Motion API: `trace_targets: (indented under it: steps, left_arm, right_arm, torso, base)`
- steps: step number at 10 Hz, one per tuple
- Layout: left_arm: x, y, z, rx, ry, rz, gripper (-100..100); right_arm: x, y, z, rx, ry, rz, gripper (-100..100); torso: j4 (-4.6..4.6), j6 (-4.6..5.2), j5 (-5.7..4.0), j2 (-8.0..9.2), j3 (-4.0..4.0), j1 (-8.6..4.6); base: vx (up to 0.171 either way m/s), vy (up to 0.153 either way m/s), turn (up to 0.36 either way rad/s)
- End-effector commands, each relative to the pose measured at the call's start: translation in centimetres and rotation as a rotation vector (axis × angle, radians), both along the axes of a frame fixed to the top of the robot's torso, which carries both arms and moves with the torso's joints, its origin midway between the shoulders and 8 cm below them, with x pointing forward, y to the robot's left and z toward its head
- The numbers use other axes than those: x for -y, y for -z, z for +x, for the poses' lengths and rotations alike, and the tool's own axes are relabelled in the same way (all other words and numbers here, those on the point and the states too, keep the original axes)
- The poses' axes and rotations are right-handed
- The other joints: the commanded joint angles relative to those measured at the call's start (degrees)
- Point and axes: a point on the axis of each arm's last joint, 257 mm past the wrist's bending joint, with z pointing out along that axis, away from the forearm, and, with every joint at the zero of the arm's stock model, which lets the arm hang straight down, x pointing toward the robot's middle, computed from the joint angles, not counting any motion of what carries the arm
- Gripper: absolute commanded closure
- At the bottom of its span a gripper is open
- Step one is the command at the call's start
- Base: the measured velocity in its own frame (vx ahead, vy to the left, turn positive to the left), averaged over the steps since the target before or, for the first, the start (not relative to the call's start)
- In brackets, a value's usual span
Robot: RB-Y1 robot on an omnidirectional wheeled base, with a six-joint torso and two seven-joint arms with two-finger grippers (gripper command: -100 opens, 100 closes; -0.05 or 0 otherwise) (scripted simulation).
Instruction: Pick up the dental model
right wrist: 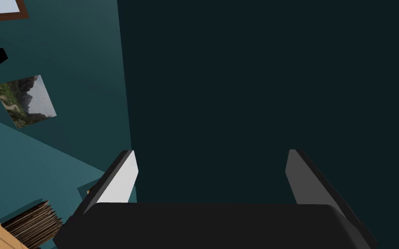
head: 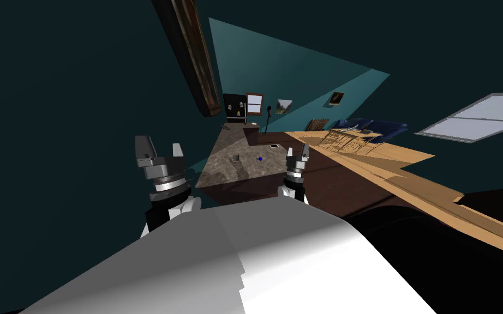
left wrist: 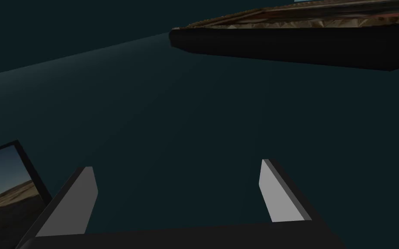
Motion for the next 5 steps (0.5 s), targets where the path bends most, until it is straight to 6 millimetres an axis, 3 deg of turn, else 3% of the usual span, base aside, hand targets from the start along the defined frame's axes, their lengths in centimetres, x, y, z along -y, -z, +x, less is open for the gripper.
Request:
trace_targets:
  steps: [1,5]
  left_arm:
    - [0.9,-0.1,0.0,0.006,0.032,0.044,-100]
    - [3.2,0.7,0.3,-0.005,0.129,0.144,-100]
  right_arm:
    - [0.0,0.0,0.0,0.000,0.000,0.000,0]
    - [0.0,0.0,0.0,0.000,0.000,0.000,0]
  torso:
    - [0.00,0.00,0.00,0.00,0.00,0.00]
    - [0.10,0.01,-0.03,0.42,0.25,-0.13]
  base:
    - [-0.051,-0.013,0.009]
    - [-0.110,-0.035,-0.025]
